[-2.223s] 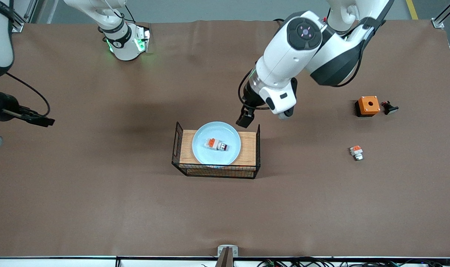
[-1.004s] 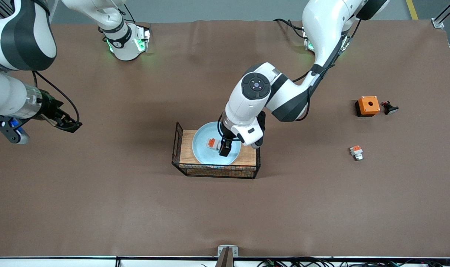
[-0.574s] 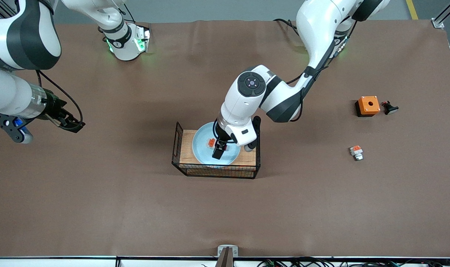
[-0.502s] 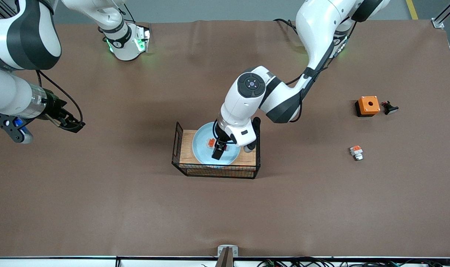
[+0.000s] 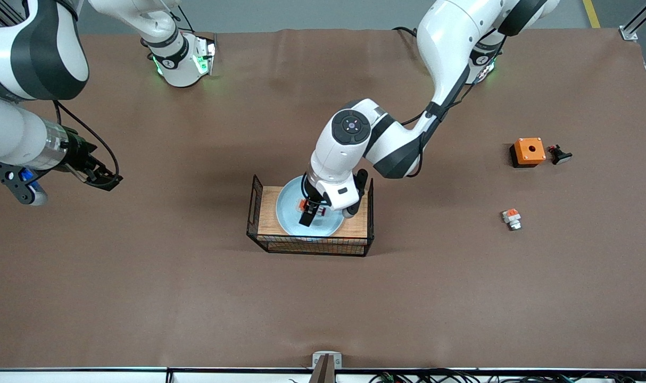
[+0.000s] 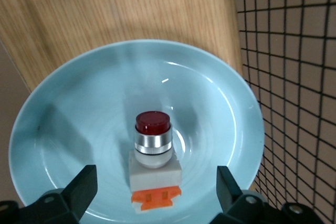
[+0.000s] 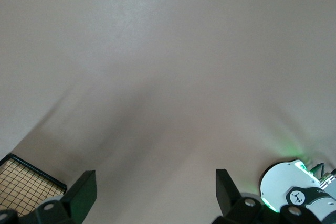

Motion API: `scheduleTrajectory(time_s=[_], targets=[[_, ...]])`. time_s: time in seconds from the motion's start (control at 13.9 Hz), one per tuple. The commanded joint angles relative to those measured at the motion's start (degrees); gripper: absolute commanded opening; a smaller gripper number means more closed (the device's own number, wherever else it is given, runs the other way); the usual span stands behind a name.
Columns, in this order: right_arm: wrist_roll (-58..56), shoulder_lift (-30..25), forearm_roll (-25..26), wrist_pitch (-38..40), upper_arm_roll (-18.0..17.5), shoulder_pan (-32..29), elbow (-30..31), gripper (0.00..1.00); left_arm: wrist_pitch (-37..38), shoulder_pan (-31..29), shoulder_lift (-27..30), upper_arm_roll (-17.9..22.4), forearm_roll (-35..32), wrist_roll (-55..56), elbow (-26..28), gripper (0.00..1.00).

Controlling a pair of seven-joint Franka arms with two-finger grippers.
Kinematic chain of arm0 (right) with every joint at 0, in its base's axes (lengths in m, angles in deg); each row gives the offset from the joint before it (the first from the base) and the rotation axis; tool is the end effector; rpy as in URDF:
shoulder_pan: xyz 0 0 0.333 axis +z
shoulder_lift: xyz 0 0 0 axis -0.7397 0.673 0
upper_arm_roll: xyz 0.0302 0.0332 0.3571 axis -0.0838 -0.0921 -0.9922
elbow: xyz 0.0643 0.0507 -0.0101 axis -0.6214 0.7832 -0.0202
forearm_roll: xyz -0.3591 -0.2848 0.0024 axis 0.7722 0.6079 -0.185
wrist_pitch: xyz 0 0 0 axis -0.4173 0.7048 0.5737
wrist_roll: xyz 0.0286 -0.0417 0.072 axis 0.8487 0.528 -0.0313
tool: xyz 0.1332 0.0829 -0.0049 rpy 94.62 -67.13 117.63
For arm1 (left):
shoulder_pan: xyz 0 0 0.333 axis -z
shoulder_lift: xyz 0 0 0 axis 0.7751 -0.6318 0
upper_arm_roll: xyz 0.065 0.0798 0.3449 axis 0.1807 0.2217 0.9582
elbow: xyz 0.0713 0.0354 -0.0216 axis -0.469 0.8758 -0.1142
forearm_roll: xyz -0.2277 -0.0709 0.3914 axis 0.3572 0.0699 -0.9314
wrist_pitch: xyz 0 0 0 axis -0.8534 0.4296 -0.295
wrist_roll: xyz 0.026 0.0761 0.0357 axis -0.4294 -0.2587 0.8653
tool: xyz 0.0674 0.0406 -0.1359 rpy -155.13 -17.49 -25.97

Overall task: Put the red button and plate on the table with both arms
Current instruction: 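Lower the left gripper and grasp the red button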

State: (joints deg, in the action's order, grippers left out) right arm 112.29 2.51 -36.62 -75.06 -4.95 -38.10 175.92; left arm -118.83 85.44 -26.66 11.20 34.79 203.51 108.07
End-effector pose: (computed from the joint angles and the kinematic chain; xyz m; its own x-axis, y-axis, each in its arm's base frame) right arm 0.6467 0.0612 0.5107 0.6390 -0.7600 -0.1188 -0.7351 -0.6488 0.1964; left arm 0.6309 -0.6074 0.2998 0.3353 0.9133 -0.2310 0.9354 -0.2935 0.1972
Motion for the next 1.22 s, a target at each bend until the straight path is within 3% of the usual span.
scheduleTrajectory(time_s=[0.0,0.5,0.86,1.15], targets=[[1.3,-0.6,-0.4,0.1,0.4,0.9,0.4,1.00,-0.4,0.7,-1.4,0.7,-1.3,-0.2,-1.6,0.98],[4.8,-0.3,-0.3,-0.4,0.4,2.5,0.1,1.00,-0.4,0.6,-1.4,0.6,-1.2,-0.2,-1.5,0.37],[14.9,-1.1,-4.1,-2.0,0.3,7.2,-0.3,1.00,0.3,0.0,0.5,0.5,-0.9,-0.1,-1.6,0.30],[24.9,-1.5,-5.9,-2.8,0.3,12.2,-0.2,1.00,6.6,-0.7,4.9,0.5,-0.8,-0.2,-1.5,0.30]])
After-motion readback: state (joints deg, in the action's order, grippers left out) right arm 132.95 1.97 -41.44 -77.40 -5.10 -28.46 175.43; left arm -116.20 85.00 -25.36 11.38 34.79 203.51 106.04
